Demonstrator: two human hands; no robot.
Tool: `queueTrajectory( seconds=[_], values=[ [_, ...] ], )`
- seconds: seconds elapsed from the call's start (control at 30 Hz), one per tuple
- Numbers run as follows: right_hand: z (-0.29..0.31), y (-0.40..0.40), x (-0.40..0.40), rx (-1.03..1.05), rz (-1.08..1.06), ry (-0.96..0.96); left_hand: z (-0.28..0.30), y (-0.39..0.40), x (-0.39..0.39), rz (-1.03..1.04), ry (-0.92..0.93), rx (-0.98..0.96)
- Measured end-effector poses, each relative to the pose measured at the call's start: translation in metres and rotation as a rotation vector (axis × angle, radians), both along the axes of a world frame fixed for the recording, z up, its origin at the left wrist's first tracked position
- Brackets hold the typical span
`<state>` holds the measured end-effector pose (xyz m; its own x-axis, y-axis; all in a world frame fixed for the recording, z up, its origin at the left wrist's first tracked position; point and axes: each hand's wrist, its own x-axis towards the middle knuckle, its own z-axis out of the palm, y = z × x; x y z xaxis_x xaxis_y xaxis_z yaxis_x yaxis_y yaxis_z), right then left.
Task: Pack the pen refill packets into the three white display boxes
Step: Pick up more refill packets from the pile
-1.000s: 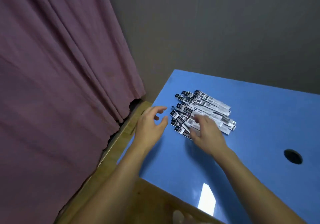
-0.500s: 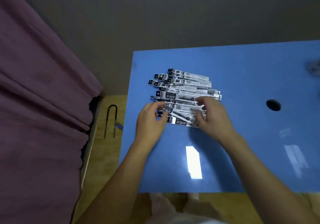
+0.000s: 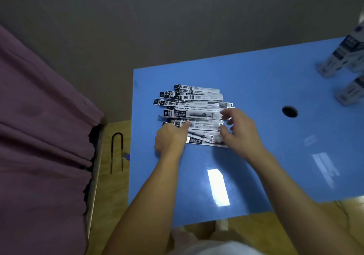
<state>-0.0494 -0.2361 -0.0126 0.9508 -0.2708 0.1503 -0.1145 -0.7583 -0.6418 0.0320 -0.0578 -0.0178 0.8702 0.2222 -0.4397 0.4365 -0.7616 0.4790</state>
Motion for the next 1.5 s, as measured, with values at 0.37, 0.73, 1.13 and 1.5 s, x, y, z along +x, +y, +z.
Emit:
queueTrajectory(
  seconds=[0.37, 0.73, 1.13, 1.5],
  values=[
    [-0.002, -0.003, 0.007, 0.06, 0.039, -0.002, -0.003, 0.015, 0.02, 0.078, -0.049, -0.062],
    [0.005, -0.005, 0.016, 0.077, 0.057, -0.024, -0.001, 0.018, 0.003, 0.081, -0.009, -0.12],
    [0.012, -0.007, 0.025, 0.089, 0.079, -0.027, 0.009, 0.017, 0.003, 0.013, 0.038, 0.015],
    [0.018, 0.012, 0.031, 0.111, 0.11, -0.033, 0.006, 0.037, -0.004, 0.061, 0.006, 0.002]
  ],
)
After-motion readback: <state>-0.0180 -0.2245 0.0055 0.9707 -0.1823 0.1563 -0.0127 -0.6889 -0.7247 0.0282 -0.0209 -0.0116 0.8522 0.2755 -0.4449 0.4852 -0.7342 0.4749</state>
